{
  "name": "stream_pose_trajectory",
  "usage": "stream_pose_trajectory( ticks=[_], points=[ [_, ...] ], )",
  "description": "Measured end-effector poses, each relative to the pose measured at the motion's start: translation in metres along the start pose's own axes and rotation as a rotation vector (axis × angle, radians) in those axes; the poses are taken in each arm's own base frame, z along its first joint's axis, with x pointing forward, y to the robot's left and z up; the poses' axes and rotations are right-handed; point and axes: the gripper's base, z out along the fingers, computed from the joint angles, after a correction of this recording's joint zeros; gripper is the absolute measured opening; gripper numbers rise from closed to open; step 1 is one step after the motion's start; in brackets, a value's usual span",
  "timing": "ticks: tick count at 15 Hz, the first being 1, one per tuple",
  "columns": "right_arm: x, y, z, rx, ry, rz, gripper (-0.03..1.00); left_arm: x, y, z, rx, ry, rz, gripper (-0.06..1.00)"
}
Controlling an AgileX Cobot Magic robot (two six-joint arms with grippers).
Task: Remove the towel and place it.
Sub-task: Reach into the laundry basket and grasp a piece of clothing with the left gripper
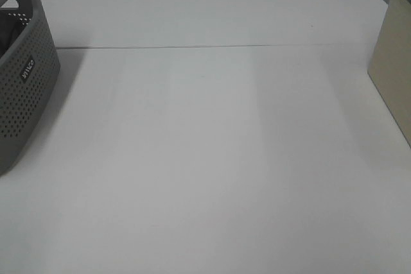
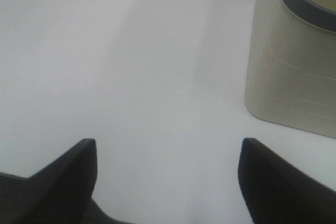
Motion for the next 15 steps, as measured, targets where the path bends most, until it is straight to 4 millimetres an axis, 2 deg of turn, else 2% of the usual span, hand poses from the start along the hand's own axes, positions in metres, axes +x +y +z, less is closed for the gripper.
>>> stream_pose_trajectory(
  ticks=[15],
  points=[
    [0.0000, 0.0000, 0.0000, 0.000, 0.000, 0.000, 0.73, 0.0000, -0.0001, 0.0000, 0.001, 0.000, 0.000, 0.99]
  ],
)
